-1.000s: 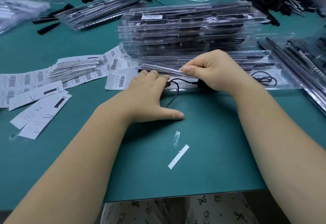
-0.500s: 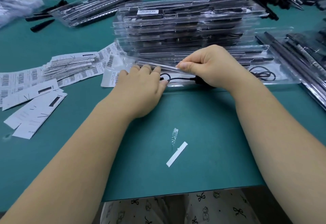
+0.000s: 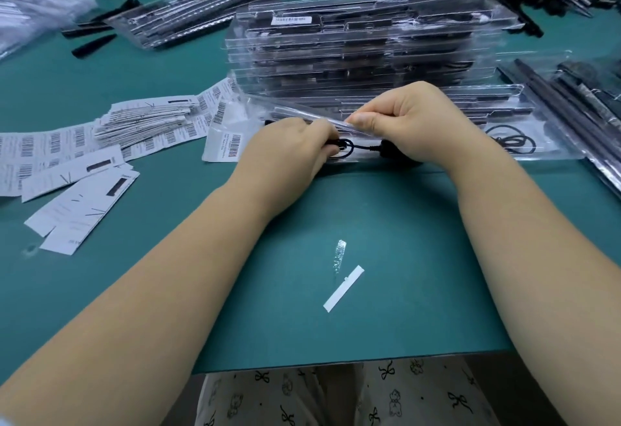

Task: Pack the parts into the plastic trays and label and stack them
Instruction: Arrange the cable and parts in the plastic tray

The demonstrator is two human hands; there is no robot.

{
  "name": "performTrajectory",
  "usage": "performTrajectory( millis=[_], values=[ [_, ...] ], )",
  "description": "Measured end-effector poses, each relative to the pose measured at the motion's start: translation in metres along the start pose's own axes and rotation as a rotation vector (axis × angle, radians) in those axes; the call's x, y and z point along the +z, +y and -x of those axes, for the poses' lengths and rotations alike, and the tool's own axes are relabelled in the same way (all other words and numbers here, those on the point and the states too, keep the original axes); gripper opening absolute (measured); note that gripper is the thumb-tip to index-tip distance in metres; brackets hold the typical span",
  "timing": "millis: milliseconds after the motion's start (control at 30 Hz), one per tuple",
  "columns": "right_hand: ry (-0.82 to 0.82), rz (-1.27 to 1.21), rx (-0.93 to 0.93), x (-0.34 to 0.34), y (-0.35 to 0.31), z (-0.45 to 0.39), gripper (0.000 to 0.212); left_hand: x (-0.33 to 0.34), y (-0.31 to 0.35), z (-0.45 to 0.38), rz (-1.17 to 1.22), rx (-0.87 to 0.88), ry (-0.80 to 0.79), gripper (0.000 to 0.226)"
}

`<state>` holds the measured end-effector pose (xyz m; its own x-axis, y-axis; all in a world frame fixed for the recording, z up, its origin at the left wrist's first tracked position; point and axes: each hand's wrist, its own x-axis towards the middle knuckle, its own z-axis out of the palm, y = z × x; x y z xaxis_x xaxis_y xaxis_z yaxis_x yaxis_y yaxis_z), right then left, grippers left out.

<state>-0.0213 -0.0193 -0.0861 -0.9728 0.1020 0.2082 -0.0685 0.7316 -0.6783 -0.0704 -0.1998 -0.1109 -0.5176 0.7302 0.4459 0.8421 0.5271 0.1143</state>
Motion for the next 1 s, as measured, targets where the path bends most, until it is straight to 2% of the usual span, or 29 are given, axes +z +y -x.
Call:
performTrajectory(
  millis=[100,233,333,467,533,667,733,800,833,933,1000],
  values=[
    [-0.011,0.018,0.001,0.001,0.000,0.000,0.015,0.004,0.003,0.002,-0.059,0.006,0.008,0.032],
    [-0.011,0.016,0.010,0.002,0.000,0.001,0.015,0.006,0.007,0.000,-0.309,-0.066,-0.069,0.045],
    [-0.004,0.002,0.013,0.001,0.002,0.002,0.015,0.000,0.004,-0.002,-0.322,-0.112,-0.202,0.047],
    [-0.017,-0.004,0.008,0.002,0.001,0.001,0.014,-0.012,-0.009,0.001,-0.395,-0.026,-0.436,0.054],
    [-0.021,-0.005,0.007,0.002,0.001,0.000,0.015,-0.014,-0.015,-0.006,-0.451,0.002,-0.492,0.054],
    [-0.037,0.023,-0.004,0.002,-0.001,0.000,0.015,-0.015,-0.017,0.002,-0.470,0.101,-0.406,0.056],
    [-0.053,0.059,-0.010,0.002,-0.001,0.000,0.017,-0.018,-0.021,0.017,-0.307,0.116,-0.280,0.054],
    [-0.068,0.073,-0.008,0.002,-0.002,-0.001,0.018,-0.022,-0.022,0.028,-0.166,0.045,-0.131,0.030],
    [-0.069,0.075,-0.009,0.002,-0.002,0.000,0.018,-0.024,-0.023,0.030,-0.170,0.028,-0.092,0.023],
    [-0.061,0.061,0.003,0.002,-0.002,0.001,0.018,-0.028,-0.023,0.034,-0.245,0.049,-0.198,0.046],
    [-0.063,0.054,0.007,0.003,-0.002,0.001,0.017,-0.029,-0.026,0.038,-0.264,0.053,-0.179,0.050]
  ],
)
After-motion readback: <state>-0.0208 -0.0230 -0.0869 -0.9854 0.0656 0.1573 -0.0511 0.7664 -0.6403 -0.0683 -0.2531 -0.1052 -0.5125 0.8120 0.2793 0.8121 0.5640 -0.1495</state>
